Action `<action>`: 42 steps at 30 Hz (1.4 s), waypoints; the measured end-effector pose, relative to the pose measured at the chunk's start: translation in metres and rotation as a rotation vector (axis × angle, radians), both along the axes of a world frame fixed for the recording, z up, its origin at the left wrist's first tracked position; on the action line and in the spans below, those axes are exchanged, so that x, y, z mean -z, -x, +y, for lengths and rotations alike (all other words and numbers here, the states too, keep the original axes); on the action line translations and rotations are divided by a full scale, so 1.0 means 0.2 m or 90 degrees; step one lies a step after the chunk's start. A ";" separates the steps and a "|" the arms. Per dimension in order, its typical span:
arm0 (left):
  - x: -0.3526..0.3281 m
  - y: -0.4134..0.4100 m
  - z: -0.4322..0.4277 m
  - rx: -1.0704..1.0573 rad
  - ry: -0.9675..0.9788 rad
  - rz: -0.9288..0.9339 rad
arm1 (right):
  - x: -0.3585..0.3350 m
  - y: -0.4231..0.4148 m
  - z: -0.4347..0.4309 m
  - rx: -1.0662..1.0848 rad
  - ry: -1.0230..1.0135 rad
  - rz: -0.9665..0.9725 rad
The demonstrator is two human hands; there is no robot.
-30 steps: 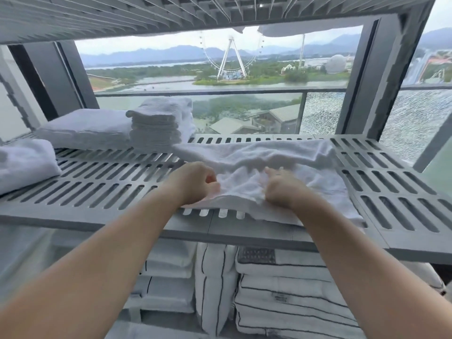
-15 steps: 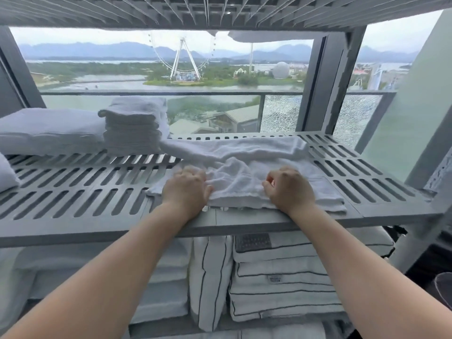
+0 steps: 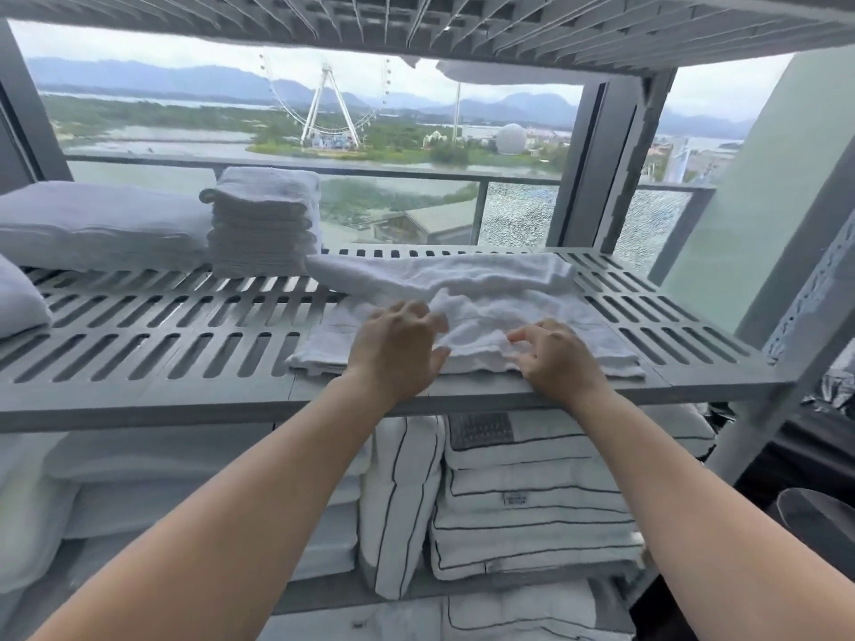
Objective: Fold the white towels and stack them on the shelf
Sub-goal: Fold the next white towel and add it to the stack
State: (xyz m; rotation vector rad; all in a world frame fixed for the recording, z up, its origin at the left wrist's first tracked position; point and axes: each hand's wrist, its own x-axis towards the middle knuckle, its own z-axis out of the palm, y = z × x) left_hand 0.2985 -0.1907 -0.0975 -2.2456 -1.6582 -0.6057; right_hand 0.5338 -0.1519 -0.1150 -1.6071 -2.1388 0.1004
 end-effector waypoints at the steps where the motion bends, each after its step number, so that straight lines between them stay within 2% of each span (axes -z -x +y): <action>1: 0.00 -0.03 0.00 0.031 0.014 -0.022 | -0.01 -0.02 -0.01 -0.006 -0.009 -0.007; 5: 0.01 -0.17 0.00 0.049 0.081 -0.118 | 0.00 -0.11 -0.03 -0.041 -0.072 -0.003; 12: 0.07 -0.29 0.00 -0.016 0.060 -0.211 | 0.12 -0.21 -0.02 -0.068 -0.249 0.107; 15: 0.07 -0.30 0.00 -0.040 0.081 -0.243 | 0.16 -0.21 -0.03 -0.069 -0.346 0.098; 17: 0.06 -0.30 -0.01 -0.040 0.100 -0.243 | 0.17 -0.23 -0.03 -0.080 -0.354 0.072; 20: 0.04 -0.33 -0.03 -0.066 0.129 -0.193 | 0.15 -0.25 -0.04 -0.132 -0.304 0.052; 23: -0.01 -0.41 -0.02 -0.094 0.112 -0.116 | 0.10 -0.28 -0.04 -0.131 -0.238 0.154; 26: -0.05 -0.55 0.00 -0.016 0.075 -0.091 | 0.05 -0.37 -0.02 -0.006 -0.235 0.263; 28: -0.06 -0.68 0.03 0.045 0.087 -0.082 | 0.03 -0.46 0.01 0.079 -0.232 0.276; 31: -0.04 -0.85 0.09 0.095 0.103 -0.063 | 0.04 -0.58 0.04 0.128 -0.144 0.284; 35: -0.02 -1.00 0.16 0.115 0.101 -0.080 | 0.03 -0.66 0.07 0.090 -0.031 0.306; 38: 0.01 -1.08 0.20 0.127 0.091 -0.076 | -0.03 -0.72 0.07 0.005 0.113 0.309; 42: 0.06 -1.12 0.23 0.107 0.041 -0.078 | -0.06 -0.77 0.06 -0.028 0.205 0.225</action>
